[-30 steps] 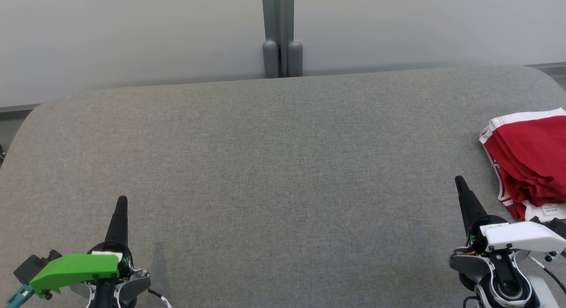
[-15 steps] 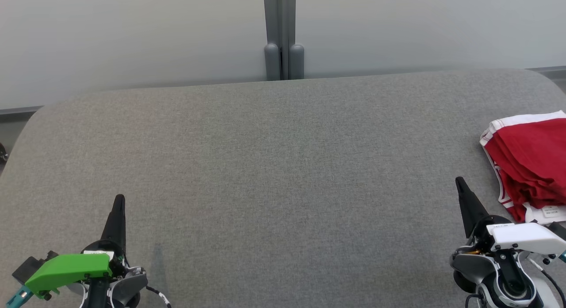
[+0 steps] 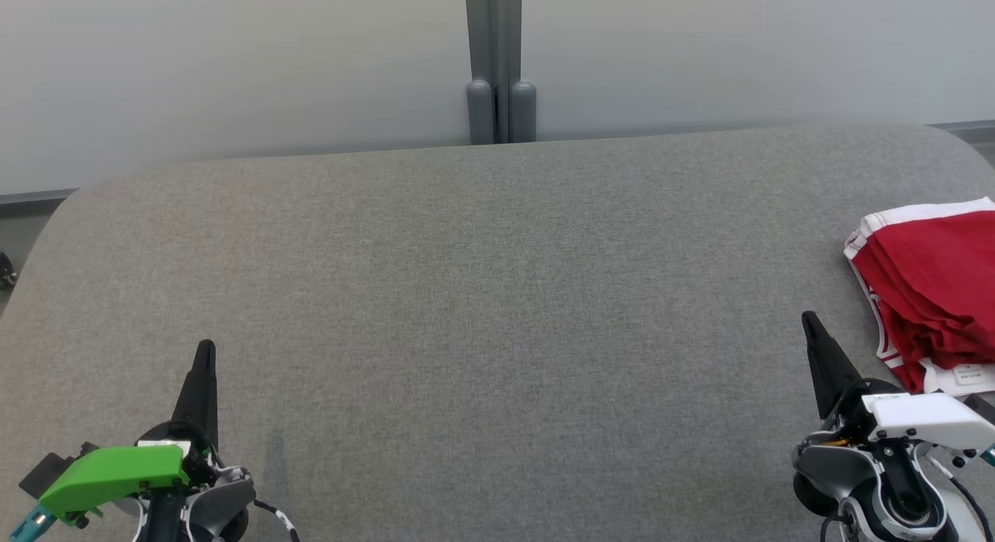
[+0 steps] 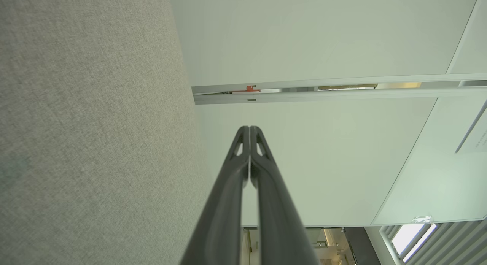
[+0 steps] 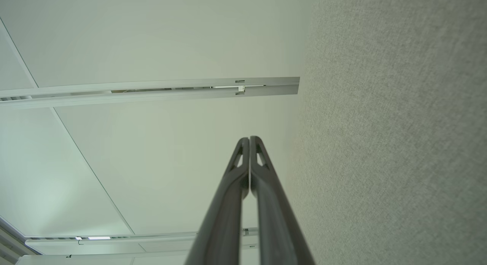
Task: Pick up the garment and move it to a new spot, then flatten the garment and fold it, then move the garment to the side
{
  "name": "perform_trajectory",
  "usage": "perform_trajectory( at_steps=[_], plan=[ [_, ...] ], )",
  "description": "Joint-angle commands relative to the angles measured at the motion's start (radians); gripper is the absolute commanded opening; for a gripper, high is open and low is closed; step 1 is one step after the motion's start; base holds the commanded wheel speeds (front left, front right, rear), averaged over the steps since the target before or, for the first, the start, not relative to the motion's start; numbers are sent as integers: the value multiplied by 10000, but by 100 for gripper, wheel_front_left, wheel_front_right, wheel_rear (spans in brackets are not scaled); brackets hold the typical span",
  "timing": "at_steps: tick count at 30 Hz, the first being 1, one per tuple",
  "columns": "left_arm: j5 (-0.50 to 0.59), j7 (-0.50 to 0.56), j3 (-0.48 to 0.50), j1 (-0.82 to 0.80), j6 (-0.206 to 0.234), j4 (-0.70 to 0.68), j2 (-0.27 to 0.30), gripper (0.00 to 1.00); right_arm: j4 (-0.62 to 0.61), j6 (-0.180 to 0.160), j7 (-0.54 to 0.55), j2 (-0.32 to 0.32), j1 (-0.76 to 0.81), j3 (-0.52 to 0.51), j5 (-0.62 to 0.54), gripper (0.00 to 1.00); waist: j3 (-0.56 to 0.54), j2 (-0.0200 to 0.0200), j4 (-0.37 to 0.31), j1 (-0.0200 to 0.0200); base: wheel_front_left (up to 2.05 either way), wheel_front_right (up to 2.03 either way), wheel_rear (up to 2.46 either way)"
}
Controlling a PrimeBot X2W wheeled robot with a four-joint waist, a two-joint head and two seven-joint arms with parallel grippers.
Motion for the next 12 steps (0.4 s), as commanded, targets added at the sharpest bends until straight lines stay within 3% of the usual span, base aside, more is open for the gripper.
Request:
perform_trajectory(
  at_steps=[1,12],
  plan=[
    [-28,27,27,-141,-57,19,-6,0,17,4,53,15,-109,-27,1,0,0,0,0,0,0,0,0],
    [16,61,62,-143,-48,20,-24,0,21,4,79,42,-113,-68,-46,0,0,0,0,0,0,0,0]
  ],
)
